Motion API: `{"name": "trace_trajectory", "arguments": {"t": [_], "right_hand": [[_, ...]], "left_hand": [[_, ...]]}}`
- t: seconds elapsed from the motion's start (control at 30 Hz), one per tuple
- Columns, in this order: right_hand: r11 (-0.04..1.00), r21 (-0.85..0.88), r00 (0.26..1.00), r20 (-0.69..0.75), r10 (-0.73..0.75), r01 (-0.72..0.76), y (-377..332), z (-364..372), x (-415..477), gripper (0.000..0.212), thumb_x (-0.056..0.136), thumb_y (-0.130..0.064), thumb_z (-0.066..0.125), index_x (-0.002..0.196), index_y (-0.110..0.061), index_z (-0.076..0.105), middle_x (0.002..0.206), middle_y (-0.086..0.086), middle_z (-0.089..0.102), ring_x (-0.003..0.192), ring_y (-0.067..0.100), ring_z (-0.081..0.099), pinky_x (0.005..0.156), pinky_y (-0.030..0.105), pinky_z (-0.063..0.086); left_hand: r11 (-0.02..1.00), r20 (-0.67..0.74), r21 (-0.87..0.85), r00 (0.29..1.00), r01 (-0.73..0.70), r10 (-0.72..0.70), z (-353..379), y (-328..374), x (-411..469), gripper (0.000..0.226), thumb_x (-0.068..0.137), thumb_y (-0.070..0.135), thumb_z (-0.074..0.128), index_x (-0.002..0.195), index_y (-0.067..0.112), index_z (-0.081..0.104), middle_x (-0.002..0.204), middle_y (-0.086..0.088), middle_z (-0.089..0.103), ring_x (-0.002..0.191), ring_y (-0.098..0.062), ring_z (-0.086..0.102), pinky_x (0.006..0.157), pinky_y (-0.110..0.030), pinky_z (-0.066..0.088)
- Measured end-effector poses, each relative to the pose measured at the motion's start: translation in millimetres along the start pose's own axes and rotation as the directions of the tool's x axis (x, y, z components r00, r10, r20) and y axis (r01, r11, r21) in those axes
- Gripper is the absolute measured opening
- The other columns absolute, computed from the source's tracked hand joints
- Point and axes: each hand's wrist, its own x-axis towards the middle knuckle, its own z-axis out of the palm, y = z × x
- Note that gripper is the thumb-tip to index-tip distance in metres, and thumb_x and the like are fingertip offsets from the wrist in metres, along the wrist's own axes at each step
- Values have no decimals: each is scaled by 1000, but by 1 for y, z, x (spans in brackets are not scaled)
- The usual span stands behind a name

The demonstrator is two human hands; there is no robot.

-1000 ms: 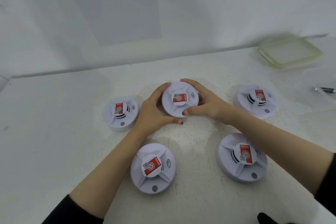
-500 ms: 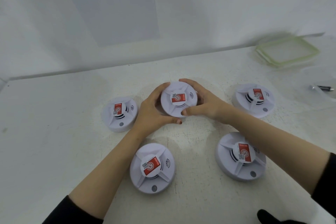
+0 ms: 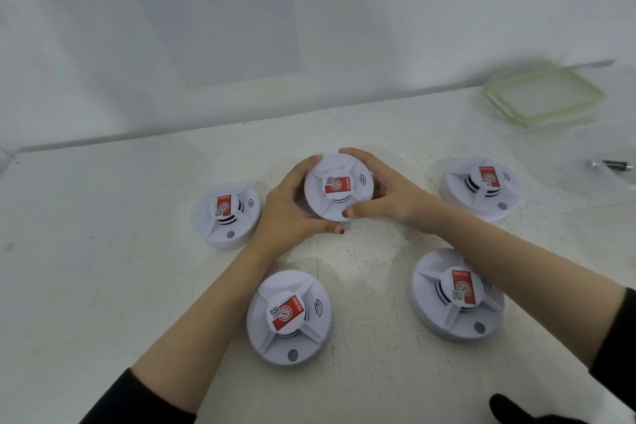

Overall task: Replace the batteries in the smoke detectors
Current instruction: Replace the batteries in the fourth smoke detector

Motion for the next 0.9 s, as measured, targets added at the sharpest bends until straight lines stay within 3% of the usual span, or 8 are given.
{"name": "trace_trajectory", "arguments": {"t": [0.17,0.3,0.43,0.7,0.9], "right_hand": [[999,27,998,60,29,-30,-3,-4,-1,80,78,7,68,141,-27,31,124,-2,56,108,8,60,84,26,53],[976,193,989,128,79,-103,-1,-11,0,77,83,6,63,142,-33,33,129,8,57,115,23,59,90,37,53],[954,274,980,185,75,-125,1,-17,1,81,75,5,61,141,-35,35,130,11,57,115,27,58,90,37,52],[940,317,980,189,65,-124,4,-19,1,77,74,10,58,133,-38,44,119,7,64,108,24,62,88,36,53],[936,334,981,183,56,-116,3,-20,0,76,80,18,51,133,-36,44,124,12,60,109,26,60,90,39,53]], "left_hand": [[1000,-3,6,1000,-10,10,0,-1,-1,101,47,10,95,135,25,46,123,15,59,112,5,56,86,-14,50],[1000,-3,0,1000,-18,18,0,-1,-1,100,48,6,93,133,27,45,123,19,58,112,8,55,88,-14,49],[999,2,15,999,-41,41,-1,-1,-1,99,50,6,93,134,27,45,125,22,56,116,5,54,90,-15,49],[998,18,2,998,-60,60,0,-1,-1,98,54,5,92,137,23,44,129,12,57,117,-1,55,91,-17,50],[998,29,-6,997,-68,68,0,-1,-1,96,55,5,91,136,22,44,128,13,57,116,-1,56,89,-15,48]]}}
